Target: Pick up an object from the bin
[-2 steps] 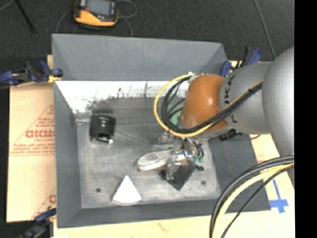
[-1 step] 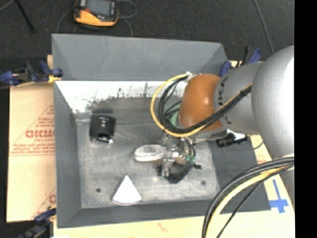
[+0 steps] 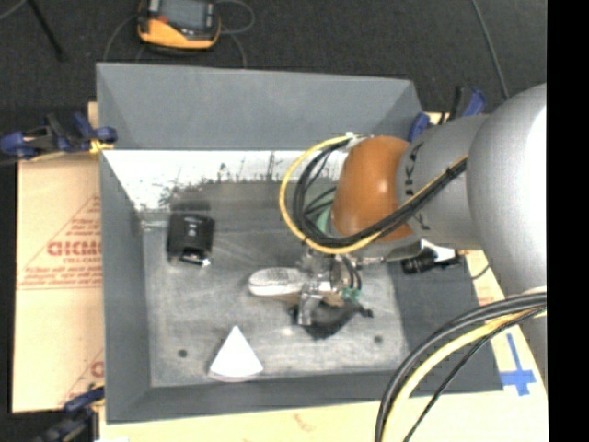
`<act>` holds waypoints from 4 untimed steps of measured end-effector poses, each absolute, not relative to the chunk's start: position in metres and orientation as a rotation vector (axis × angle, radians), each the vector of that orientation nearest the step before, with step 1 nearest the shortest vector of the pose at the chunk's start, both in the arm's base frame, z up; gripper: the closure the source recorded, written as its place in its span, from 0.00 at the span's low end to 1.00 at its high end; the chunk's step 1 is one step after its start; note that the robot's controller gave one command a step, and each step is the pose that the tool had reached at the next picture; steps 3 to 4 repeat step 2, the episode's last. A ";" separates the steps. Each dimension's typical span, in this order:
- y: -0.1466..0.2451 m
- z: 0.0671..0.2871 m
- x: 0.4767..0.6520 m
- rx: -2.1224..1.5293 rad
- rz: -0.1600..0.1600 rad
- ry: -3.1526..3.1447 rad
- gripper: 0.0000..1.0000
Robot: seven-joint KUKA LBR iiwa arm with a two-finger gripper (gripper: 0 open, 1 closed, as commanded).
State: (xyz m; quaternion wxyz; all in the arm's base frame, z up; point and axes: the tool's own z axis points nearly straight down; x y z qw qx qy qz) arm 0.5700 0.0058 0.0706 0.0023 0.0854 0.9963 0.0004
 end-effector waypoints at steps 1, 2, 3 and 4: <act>0.006 0.077 0.569 0.289 0.002 3.126 1.00; 0.006 0.094 0.568 0.274 0.001 3.131 1.00; 0.006 0.094 0.568 0.274 0.001 3.131 1.00; 0.006 0.094 0.568 0.274 0.001 3.131 1.00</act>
Offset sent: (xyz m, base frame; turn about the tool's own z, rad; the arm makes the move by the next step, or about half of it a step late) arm 0.0001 0.0000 0.0374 0.0000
